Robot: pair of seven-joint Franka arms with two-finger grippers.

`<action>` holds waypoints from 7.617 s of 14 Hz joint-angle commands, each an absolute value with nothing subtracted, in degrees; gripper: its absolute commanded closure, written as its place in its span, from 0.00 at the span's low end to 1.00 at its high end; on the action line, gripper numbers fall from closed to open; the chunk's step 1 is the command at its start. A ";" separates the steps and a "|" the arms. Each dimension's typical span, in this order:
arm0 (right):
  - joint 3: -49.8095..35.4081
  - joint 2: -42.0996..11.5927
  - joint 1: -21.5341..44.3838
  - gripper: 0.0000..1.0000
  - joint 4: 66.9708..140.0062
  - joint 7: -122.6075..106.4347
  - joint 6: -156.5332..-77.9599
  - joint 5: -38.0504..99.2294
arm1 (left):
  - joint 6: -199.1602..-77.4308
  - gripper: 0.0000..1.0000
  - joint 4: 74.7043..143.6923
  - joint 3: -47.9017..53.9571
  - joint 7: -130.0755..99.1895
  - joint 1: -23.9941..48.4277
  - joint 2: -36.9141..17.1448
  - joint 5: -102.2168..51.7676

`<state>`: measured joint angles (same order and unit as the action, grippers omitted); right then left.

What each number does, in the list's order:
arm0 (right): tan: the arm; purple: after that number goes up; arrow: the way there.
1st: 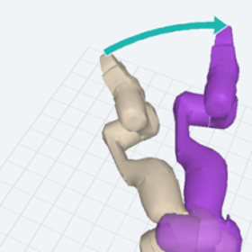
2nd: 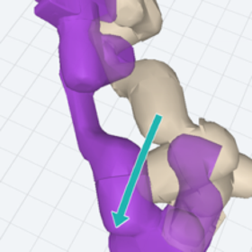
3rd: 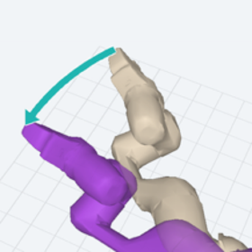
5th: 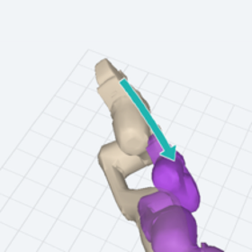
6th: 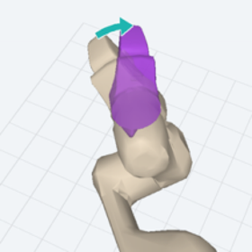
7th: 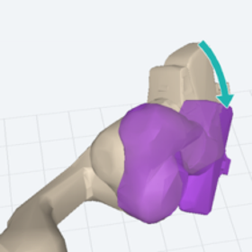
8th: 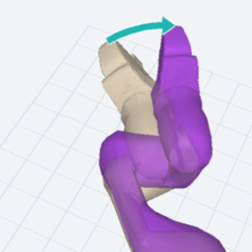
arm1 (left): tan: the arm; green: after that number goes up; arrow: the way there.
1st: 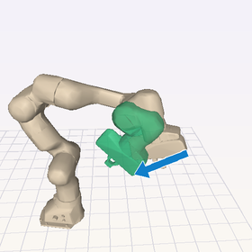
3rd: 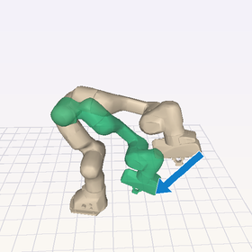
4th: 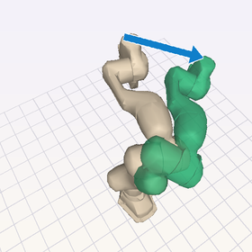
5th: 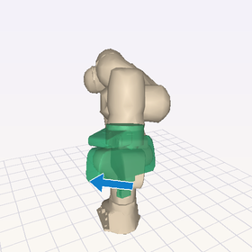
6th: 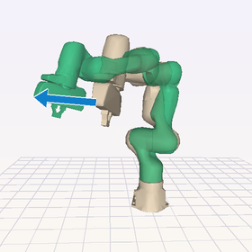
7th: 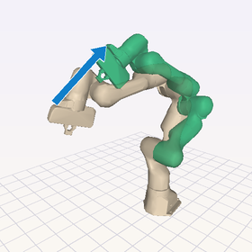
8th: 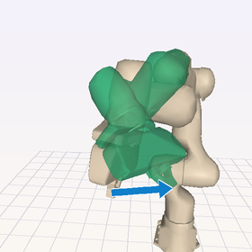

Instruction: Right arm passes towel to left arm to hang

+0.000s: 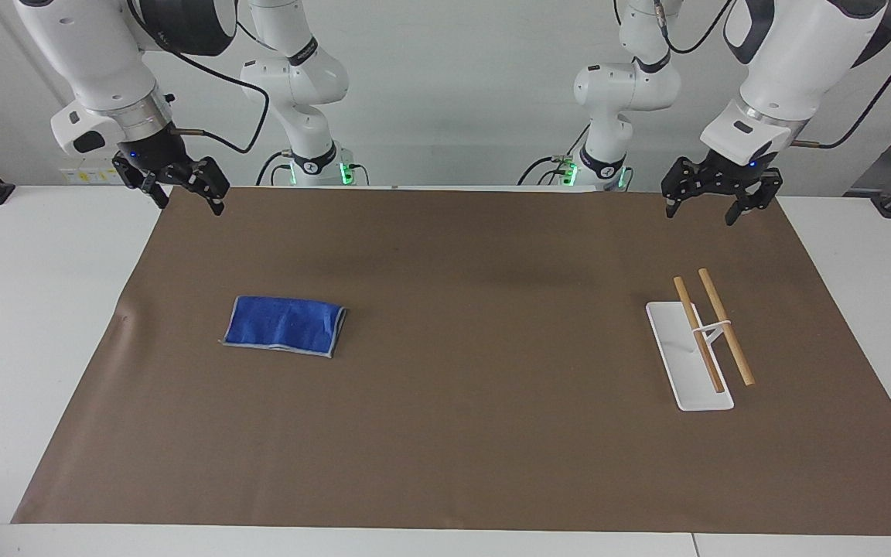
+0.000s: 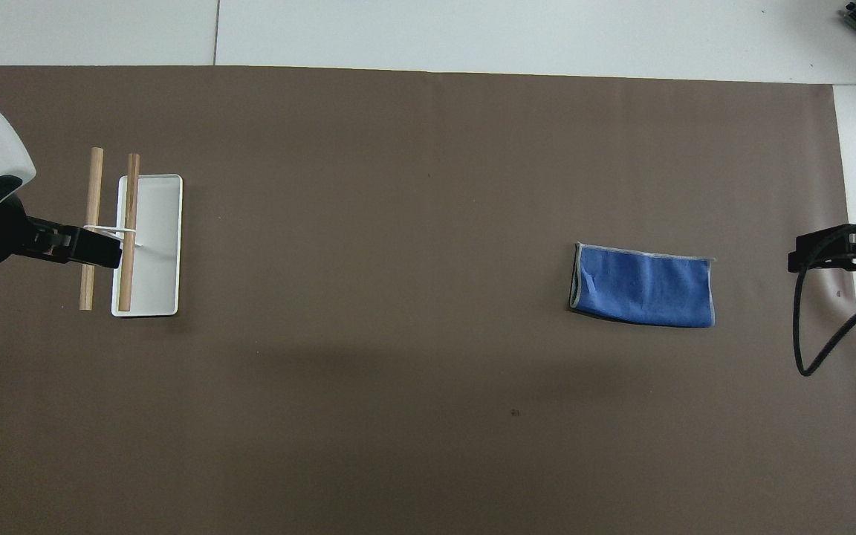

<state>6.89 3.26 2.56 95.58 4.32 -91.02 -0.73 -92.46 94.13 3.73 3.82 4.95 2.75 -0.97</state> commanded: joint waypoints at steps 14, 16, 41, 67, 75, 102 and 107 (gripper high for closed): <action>6.33 -2.72 9.32 0.00 117.41 5.35 -124.25 0.00 | -93.25 0.00 96.06 3.87 1.76 5.62 4.39 -1.49; 6.33 -4.65 9.32 0.00 121.09 5.01 -130.40 0.00 | -92.99 0.00 96.24 3.87 1.85 6.59 4.48 -1.49; 6.33 -10.46 8.35 0.59 132.54 3.87 -148.27 3.25 | -92.64 0.00 96.50 3.78 0.26 6.15 4.48 -1.49; 0.18 0.61 10.63 1.00 105.38 2.81 -113.92 36.95 | -102.72 0.00 99.57 3.95 -17.98 5.98 4.66 -14.83; 0.18 2.46 10.63 1.00 114.25 -4.29 -113.55 69.22 | -116.52 0.00 106.77 3.96 -39.86 17.03 7.12 -23.03; 0.09 1.58 13.80 1.00 119.44 -11.60 -119.18 88.51 | -158.73 0.87 116.19 3.78 -76.55 36.48 -0.18 -29.36; 0.09 1.58 13.80 1.00 119.44 -10.99 -120.31 88.33 | -158.38 1.00 115.84 3.60 -79.72 35.07 -0.35 -29.18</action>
<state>0.38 0.51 13.84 118.29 -9.79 -118.51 86.57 -157.83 115.96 3.39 -78.99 35.58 -0.12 -28.42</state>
